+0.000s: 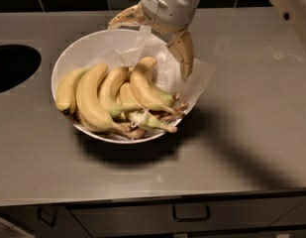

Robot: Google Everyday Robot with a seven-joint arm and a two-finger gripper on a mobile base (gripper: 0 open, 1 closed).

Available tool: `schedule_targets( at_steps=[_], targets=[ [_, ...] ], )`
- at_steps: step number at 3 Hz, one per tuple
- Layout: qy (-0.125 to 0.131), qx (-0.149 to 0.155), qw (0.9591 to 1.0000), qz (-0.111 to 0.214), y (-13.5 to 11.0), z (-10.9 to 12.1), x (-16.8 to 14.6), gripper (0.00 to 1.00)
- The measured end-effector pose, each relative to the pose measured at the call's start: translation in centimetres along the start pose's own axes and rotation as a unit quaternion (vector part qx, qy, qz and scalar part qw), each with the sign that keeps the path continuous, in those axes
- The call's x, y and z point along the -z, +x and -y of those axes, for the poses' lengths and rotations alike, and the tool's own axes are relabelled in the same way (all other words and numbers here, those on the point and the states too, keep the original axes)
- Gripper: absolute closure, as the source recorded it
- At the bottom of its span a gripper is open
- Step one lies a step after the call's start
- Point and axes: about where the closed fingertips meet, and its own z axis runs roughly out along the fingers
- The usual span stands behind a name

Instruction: Pick banana from white bowl

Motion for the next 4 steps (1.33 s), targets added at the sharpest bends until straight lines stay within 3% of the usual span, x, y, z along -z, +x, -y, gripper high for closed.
schedule_targets(
  at_steps=[1,2,3,4],
  targets=[
    [-0.028,0.005,0.9996,0.003,0.3,-0.1,-1.4,0.0],
    [-0.043,0.003,0.9991,0.005,0.0,-1.1,-2.4,0.16],
    [-0.031,0.004,0.9995,0.001,0.2,-0.4,-2.6,0.14],
    [-0.03,0.004,0.9995,0.001,0.2,-0.4,-2.6,0.0]
  ],
)
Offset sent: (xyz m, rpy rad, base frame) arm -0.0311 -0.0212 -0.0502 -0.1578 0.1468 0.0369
